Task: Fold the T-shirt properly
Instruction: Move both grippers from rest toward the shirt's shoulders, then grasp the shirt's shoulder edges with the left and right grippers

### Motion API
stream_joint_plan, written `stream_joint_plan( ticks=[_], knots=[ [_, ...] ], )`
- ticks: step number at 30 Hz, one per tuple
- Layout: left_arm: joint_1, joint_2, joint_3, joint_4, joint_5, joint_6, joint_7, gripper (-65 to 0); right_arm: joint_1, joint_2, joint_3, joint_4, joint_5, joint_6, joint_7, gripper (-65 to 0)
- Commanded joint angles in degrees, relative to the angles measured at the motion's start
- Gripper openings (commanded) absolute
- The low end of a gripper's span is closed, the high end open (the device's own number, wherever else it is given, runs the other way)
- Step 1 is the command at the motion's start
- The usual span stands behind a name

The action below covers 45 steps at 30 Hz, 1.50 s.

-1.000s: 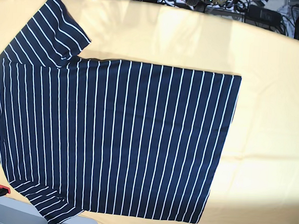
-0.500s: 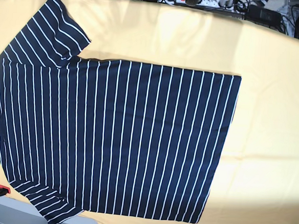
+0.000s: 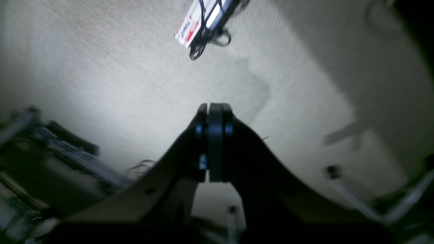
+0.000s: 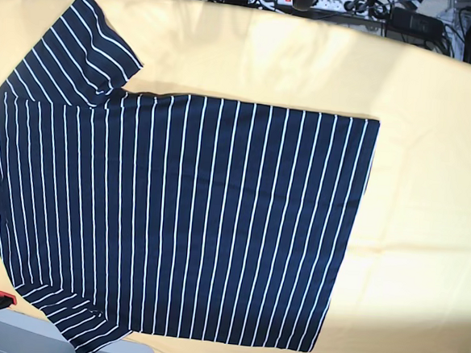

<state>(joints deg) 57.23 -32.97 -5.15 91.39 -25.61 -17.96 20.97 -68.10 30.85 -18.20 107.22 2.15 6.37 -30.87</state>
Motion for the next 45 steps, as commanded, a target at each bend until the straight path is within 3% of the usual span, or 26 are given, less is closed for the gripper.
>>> stream_joint_plan(
  ticks=[1,6,9,14,18,22,25,29,34,36,41,45],
  knots=[
    [2.69,-1.33,-2.08,3.89,0.17,-0.31,-0.11,-65.0,-3.02,1.75,0.68,3.04,-1.05,-1.38,-0.09,-65.0],
    [9.07,-3.43,-12.33,20.26,0.28,-0.28,3.15,-65.0,-6.9,4.96,6.38,13.81,-7.23,-7.37,-0.07,-65.0],
    [11.47,-3.56,-18.29,28.48,1.07,-0.46,4.09,-65.0,-6.9,5.22,9.97,16.74,-7.56,-7.5,-3.89,-65.0],
    [12.68,-3.67,-25.09,37.31,1.38,-0.52,4.31,-65.0,-6.9,5.2,15.85,18.99,-7.65,-9.22,-2.05,-65.0],
    [12.09,-7.15,-26.49,39.36,5.79,-0.48,0.74,-65.0,-6.9,5.22,21.51,22.29,-9.88,-11.1,-0.48,-65.0],
    [9.4,-11.39,-26.49,39.32,10.49,-0.48,-1.22,-65.0,-6.9,5.22,29.09,25.27,-9.94,-10.73,6.05,-65.0],
    [6.27,-14.62,-26.49,38.97,12.39,-0.5,-1.66,-65.0,-6.9,5.22,34.45,25.92,-9.9,-6.8,8.83,-65.0],
    [1.36,-18.71,-26.47,36.63,13.88,-0.79,-5.92,-63.4,-0.94,5.22,38.86,25.92,-9.42,-2.89,8.85,-65.0],
    [-3.69,-23.45,-26.12,32.79,16.59,-9.05,-14.23,-34.2,5.64,5.22,39.67,25.9,-3.89,0.09,8.94,-65.0],
    [-5.55,-26.23,-24.65,31.3,16.68,-9.75,-15.45,-30.7,7.26,5.2,39.67,25.9,-1.55,1.18,9.31,-65.0],
    [-12.28,-33.11,-14.36,26.45,24.13,-9.11,-17.88,-30.7,8.41,5.18,39.67,25.9,-0.42,1.38,9.44,-65.0],
    [-21.11,-36.04,-2.21,21.44,31.85,-6.16,-22.12,-30.7,8.39,5.16,39.67,25.9,-0.44,1.36,9.42,-65.0]
  ],
)
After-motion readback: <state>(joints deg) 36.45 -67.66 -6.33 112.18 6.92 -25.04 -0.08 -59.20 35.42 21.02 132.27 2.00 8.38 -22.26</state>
